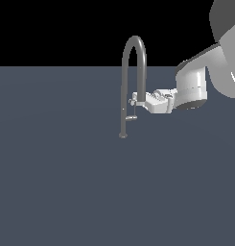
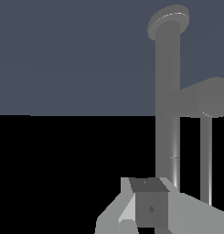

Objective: Turn on the faucet by rotating a designated handle.

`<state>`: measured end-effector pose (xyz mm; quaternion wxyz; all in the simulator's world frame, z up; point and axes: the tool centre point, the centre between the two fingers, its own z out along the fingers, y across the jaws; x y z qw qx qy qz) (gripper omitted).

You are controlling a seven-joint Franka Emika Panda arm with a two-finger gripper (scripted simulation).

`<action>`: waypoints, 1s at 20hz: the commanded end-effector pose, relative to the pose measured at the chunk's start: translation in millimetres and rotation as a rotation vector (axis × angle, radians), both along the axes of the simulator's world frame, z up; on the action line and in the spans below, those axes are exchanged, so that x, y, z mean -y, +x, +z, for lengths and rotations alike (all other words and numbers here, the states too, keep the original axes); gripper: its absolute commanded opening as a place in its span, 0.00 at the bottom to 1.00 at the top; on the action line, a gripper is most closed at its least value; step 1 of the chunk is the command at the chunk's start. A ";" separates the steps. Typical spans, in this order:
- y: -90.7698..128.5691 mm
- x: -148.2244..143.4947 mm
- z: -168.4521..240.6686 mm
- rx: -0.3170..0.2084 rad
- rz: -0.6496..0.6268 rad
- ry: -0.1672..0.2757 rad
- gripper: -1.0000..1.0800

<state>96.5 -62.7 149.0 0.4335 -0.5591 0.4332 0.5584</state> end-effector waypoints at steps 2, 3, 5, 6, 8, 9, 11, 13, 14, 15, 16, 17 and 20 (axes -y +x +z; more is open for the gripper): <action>-3.3 1.0 1.3 0.000 0.000 0.000 0.00; -4.3 1.2 1.7 0.000 0.000 0.000 0.00; -6.4 1.7 2.5 0.000 0.000 0.000 0.00; -7.5 1.9 2.9 0.000 0.000 0.000 0.00; -9.7 2.8 3.7 0.000 -0.001 0.000 0.00; -10.9 3.0 4.1 0.000 -0.001 0.000 0.00; -13.4 3.6 5.1 0.000 -0.001 0.000 0.00; -15.9 4.3 6.1 0.000 -0.001 0.000 0.00; -17.3 4.6 6.6 0.000 -0.001 0.000 0.00; -18.6 4.9 7.1 0.000 -0.001 0.000 0.00; -20.0 5.3 7.7 0.000 -0.001 0.000 0.00; -21.4 5.6 8.2 0.000 -0.001 0.000 0.00; -20.7 5.7 6.2 -0.002 -0.005 -0.001 0.00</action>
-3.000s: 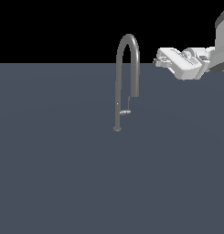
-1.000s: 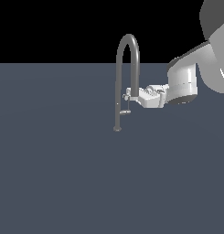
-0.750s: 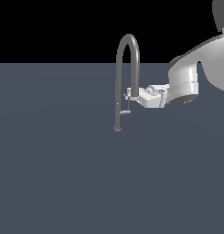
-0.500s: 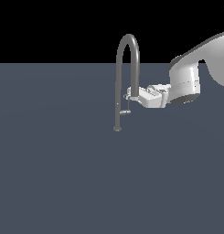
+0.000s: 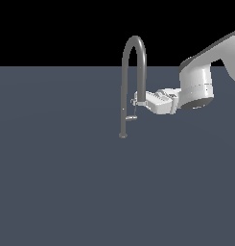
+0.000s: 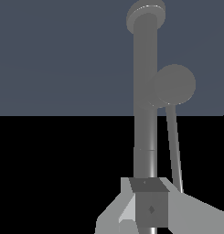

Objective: Turn on the faucet by rotating a designated handle.

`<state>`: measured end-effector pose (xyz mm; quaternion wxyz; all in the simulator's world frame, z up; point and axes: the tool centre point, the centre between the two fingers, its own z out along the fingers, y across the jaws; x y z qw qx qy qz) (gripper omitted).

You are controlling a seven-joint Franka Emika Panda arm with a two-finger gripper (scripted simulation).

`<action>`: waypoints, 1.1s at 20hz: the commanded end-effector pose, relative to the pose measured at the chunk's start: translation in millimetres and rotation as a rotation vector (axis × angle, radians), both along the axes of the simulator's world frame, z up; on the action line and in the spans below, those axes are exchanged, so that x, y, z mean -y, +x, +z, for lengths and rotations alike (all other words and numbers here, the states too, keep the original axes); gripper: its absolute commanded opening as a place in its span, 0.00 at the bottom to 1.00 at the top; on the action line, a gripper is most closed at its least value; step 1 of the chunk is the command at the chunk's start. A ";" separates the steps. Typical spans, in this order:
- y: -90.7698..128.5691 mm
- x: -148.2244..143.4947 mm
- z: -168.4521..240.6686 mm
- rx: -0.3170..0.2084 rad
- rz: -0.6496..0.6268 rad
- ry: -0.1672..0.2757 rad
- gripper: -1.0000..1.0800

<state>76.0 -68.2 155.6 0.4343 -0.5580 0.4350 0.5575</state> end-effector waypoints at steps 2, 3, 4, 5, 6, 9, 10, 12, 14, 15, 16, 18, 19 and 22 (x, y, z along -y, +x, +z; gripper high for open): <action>-3.5 1.2 -0.6 -0.001 0.000 0.000 0.00; -5.2 1.5 -0.5 -0.001 0.000 0.000 0.00; -7.0 2.1 -0.7 -0.001 0.000 0.000 0.00; -8.8 2.4 -0.6 -0.001 0.001 0.000 0.00; -10.6 2.9 -0.7 -0.001 0.001 0.000 0.00; -16.3 4.5 -1.0 0.000 0.001 0.000 0.00; -18.3 4.8 -1.0 0.000 0.002 0.001 0.00; -22.3 5.9 -1.1 0.000 0.002 0.001 0.00; -26.5 7.2 -1.4 0.000 0.002 0.001 0.00; -28.6 7.5 -1.3 0.000 0.003 0.001 0.00; -30.8 8.2 -1.5 0.000 0.003 0.001 0.00; -33.0 8.7 -1.5 0.000 0.003 0.001 0.00; -28.8 7.2 -0.4 0.003 -0.002 0.001 0.00; -36.7 9.4 -5.3 0.002 0.000 0.001 0.00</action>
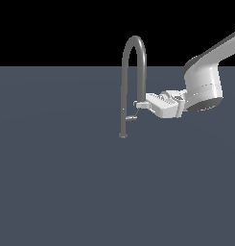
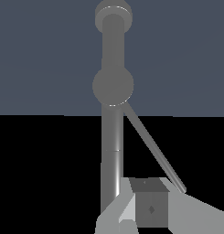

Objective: Turn on the faucet by rotating a designated handle.

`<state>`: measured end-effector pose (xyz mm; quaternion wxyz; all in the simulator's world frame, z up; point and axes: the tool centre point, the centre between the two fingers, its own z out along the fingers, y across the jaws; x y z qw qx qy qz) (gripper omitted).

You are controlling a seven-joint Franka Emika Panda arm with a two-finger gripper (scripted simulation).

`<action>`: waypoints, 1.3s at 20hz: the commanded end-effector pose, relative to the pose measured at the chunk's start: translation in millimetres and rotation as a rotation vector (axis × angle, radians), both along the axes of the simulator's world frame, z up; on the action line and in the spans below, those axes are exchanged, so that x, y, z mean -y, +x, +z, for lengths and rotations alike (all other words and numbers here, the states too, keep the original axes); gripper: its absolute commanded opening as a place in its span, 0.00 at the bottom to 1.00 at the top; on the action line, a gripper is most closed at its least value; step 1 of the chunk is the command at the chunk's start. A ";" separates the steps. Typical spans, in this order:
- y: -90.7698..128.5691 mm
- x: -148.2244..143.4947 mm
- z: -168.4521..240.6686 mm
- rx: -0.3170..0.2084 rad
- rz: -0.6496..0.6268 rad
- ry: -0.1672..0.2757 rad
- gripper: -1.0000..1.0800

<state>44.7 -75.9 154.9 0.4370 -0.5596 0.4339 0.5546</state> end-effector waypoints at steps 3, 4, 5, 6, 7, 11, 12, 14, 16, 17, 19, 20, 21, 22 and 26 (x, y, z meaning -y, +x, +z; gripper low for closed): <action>-13.7 3.8 -9.9 -0.006 0.004 0.001 0.00; -16.7 4.8 -11.5 -0.006 0.004 0.001 0.00; -19.6 5.5 -13.4 -0.007 0.004 0.001 0.00; -22.5 6.2 -15.3 -0.007 0.005 0.001 0.00; -25.6 7.2 -17.0 -0.007 0.005 0.001 0.00; -25.8 6.6 -18.0 0.000 0.003 0.002 0.00; -29.2 7.5 -24.0 -0.001 0.004 0.002 0.00; -36.2 9.5 -36.1 -0.004 0.005 0.002 0.00; -43.3 11.5 -48.6 -0.007 0.006 0.001 0.00; -43.3 11.5 -48.6 -0.007 0.006 0.001 0.00; -37.2 9.5 -37.3 0.009 0.008 0.007 0.00; -37.9 9.7 -43.6 0.007 0.008 0.006 0.00; -38.5 9.9 -49.7 0.005 0.008 0.005 0.00; -39.2 10.1 -55.8 0.003 0.007 0.004 0.00; -41.7 11.1 -78.8 -0.006 0.007 0.002 0.00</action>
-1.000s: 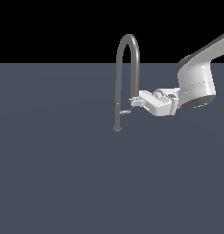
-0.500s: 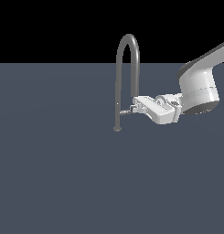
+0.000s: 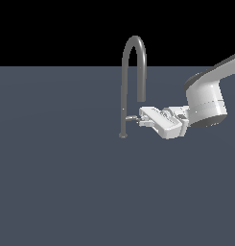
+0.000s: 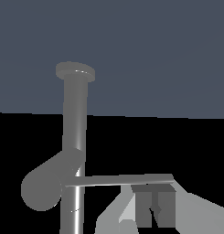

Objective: Turn on the faucet by rotating a designated handle.

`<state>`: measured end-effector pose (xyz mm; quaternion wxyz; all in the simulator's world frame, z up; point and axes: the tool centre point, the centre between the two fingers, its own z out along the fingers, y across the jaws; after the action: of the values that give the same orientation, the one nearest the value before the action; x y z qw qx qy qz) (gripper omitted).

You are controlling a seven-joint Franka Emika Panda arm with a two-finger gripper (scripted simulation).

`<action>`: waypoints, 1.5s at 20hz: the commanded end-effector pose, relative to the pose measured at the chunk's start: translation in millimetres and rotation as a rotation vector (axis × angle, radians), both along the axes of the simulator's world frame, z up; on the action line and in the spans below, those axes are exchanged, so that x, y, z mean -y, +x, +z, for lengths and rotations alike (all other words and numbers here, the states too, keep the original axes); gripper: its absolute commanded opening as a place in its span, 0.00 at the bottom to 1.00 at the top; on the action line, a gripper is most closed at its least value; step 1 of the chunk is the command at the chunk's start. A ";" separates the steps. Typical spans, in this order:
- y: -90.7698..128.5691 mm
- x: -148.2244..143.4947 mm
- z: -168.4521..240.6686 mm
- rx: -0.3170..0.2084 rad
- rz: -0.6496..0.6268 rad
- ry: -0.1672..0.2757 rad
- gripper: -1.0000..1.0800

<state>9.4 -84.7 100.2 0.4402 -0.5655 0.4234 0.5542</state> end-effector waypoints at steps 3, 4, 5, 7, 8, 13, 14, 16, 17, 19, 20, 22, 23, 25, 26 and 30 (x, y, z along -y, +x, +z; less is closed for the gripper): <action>-1.4 0.5 -5.0 0.002 0.002 0.000 0.00; -0.5 0.3 -8.7 0.000 0.002 0.000 0.00; 0.4 0.1 -12.3 -0.002 0.001 -0.001 0.00; 2.1 -0.3 -19.4 -0.006 0.000 -0.002 0.00; 2.9 -0.5 -22.9 -0.008 -0.001 -0.003 0.00; 6.6 -1.2 -39.2 -0.017 -0.003 -0.006 0.00; 7.3 -1.4 -42.3 -0.018 -0.004 -0.006 0.00; 8.7 -1.6 -48.4 -0.022 -0.005 -0.007 0.00; 9.3 -1.7 -51.2 -0.023 -0.005 -0.008 0.00; 10.0 -1.8 -54.1 -0.025 -0.006 -0.008 0.00; 14.0 -3.2 -25.8 0.009 0.027 -0.029 0.00; 16.4 -3.8 -30.3 0.005 0.024 -0.027 0.00; 17.6 -4.1 -32.5 0.004 0.022 -0.026 0.00; 19.9 -4.7 -36.7 0.001 0.019 -0.025 0.00; 21.0 -4.9 -38.8 -0.001 0.018 -0.024 0.00; 25.2 -5.9 -46.6 -0.007 0.012 -0.020 0.00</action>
<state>34.7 -79.8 67.7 0.4319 -0.5755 0.4196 0.5533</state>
